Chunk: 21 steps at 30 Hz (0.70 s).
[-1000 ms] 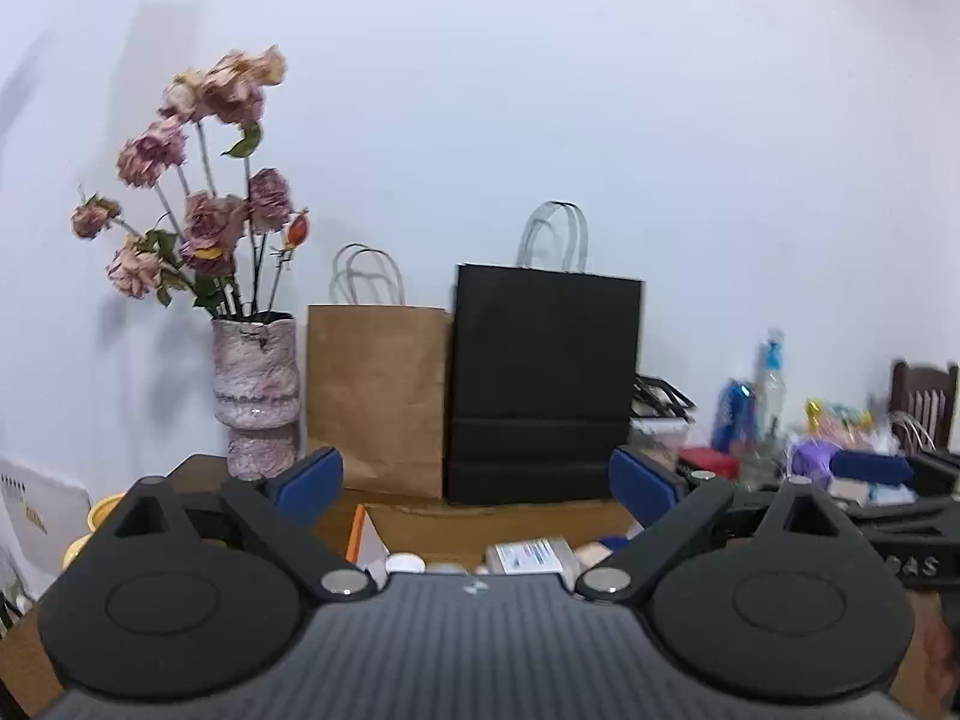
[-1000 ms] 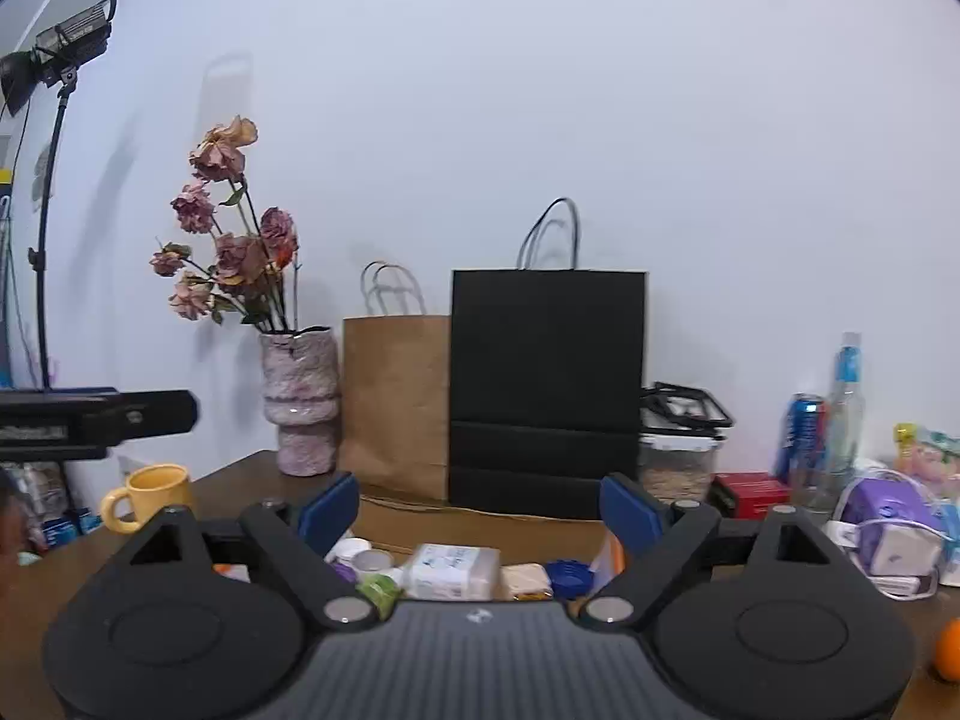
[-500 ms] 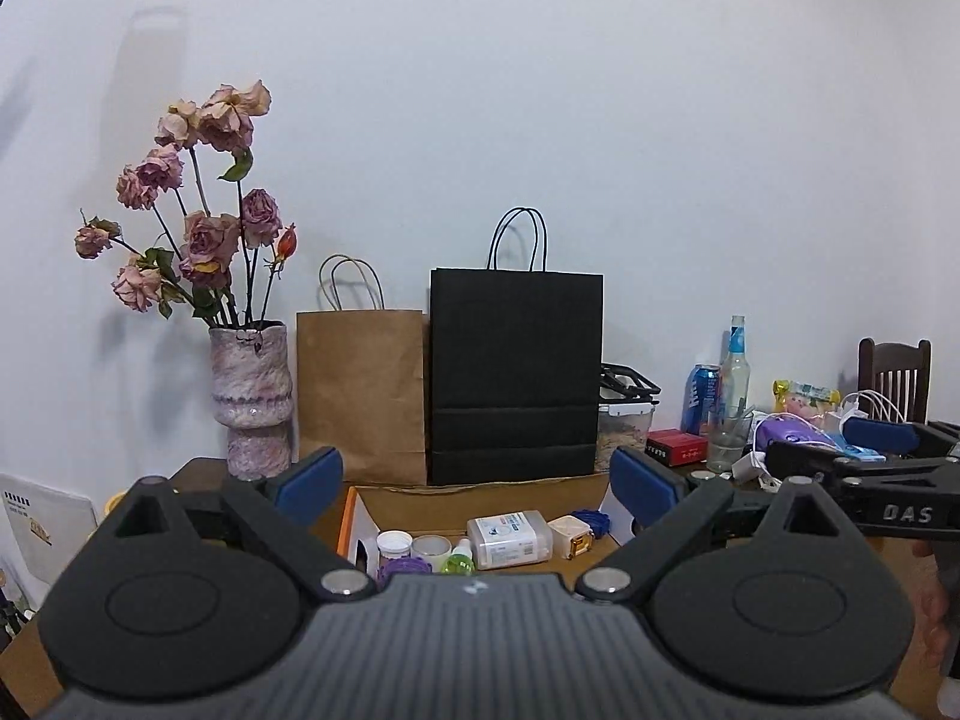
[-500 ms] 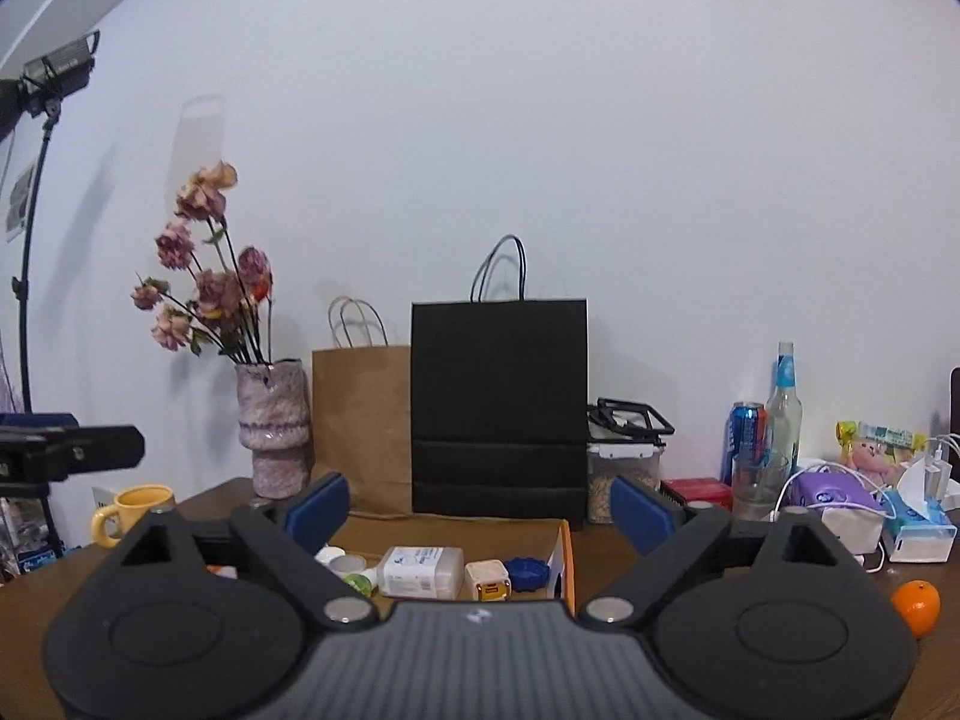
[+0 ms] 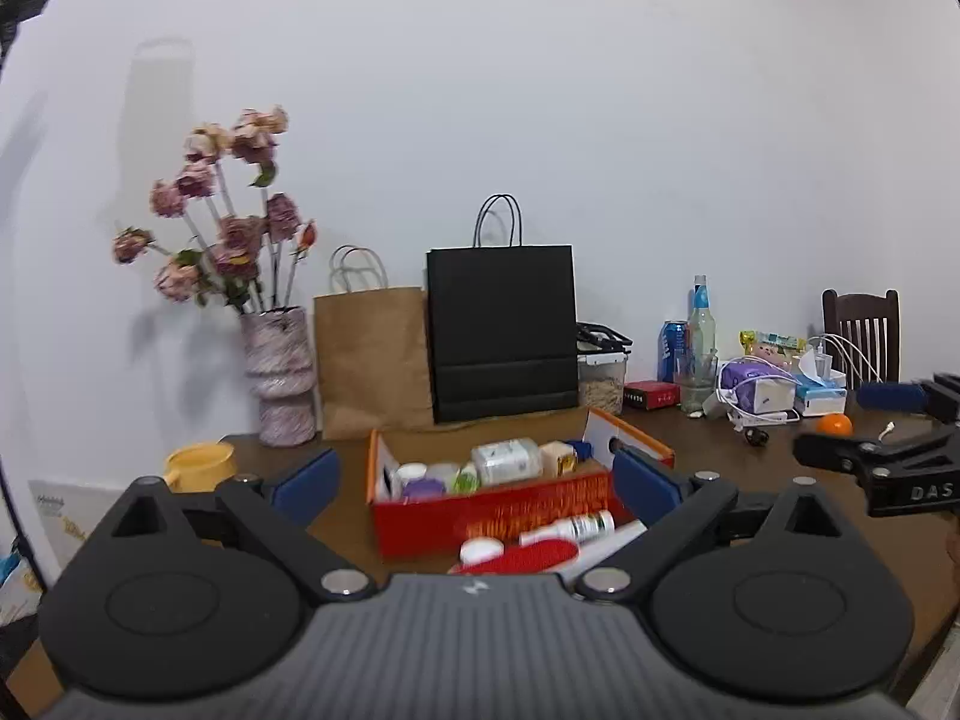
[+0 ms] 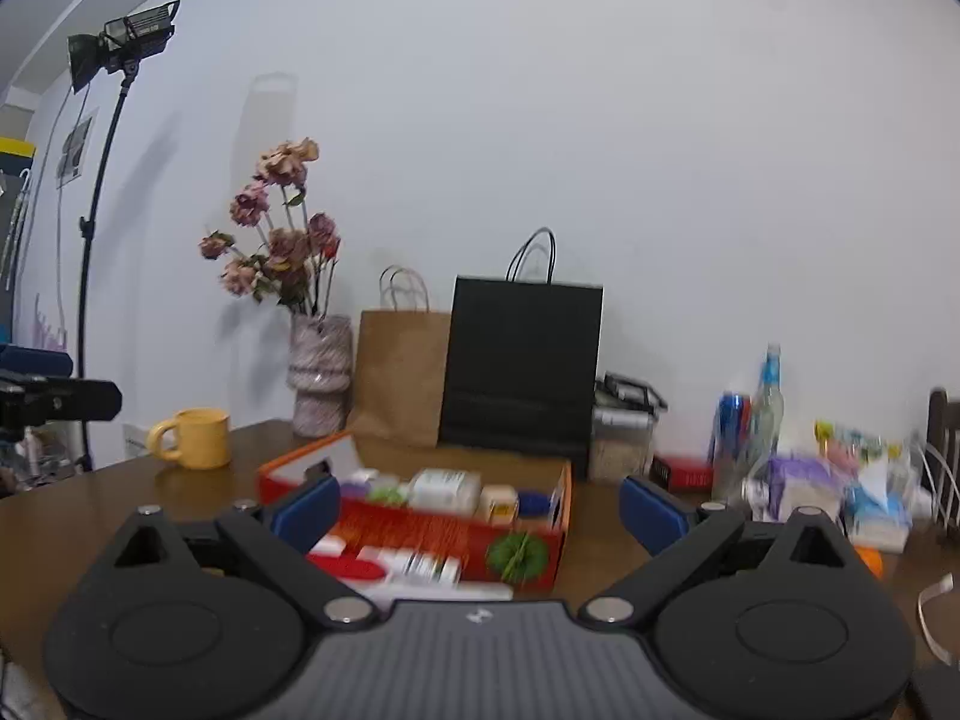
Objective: Organize rigid objects
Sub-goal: 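Move both tools toward the red-and-white lint brush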
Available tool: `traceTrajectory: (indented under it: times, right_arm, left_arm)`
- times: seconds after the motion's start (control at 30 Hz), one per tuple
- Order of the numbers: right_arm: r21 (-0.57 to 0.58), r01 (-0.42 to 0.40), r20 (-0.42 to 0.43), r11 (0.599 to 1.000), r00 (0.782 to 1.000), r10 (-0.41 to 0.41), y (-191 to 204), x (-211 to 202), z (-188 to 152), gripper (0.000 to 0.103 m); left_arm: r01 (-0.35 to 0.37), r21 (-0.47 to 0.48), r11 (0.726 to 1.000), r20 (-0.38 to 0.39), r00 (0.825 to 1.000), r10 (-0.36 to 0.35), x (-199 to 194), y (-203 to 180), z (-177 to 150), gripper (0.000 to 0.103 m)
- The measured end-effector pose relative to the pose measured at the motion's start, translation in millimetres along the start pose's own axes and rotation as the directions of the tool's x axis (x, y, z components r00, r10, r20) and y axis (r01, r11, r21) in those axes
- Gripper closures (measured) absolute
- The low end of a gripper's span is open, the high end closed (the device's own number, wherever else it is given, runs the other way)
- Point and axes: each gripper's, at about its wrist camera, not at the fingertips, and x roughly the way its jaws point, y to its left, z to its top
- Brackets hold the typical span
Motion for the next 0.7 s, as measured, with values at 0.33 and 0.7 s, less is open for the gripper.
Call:
traceTrajectory:
  times: [0.33, 0.7]
  right_arm:
    - [0.172, 0.023, -0.193, 0.985, 0.981, 0.011, 35.5, -92.1, -78.0, 0.001]
    - [0.205, 0.048, -0.244, 0.978, 0.97, 0.003, 25.9, -44.5, -86.0, 0.01]
  left_arm:
    - [-0.086, -0.102, 0.991, -0.141, 0.987, 0.071, -76.7, -3.2, -68.7, 0.0]
    - [-0.1, -0.121, 0.988, -0.266, 0.962, 0.065, -7.7, 11.3, -76.6, 0.0]
